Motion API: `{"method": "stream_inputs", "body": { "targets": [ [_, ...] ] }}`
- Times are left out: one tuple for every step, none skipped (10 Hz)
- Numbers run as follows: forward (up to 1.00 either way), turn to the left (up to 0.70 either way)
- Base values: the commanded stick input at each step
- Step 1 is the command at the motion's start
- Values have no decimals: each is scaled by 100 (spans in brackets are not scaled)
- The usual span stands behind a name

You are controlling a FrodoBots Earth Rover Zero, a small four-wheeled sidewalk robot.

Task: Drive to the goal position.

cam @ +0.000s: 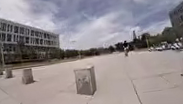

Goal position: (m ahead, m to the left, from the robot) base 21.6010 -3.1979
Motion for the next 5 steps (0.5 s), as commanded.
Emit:
{"method": "stream_inputs", "body": {
  "targets": [
    [70,0],
    [70,0],
    [70,0],
    [70,0],
    [70,0]
  ]
}}
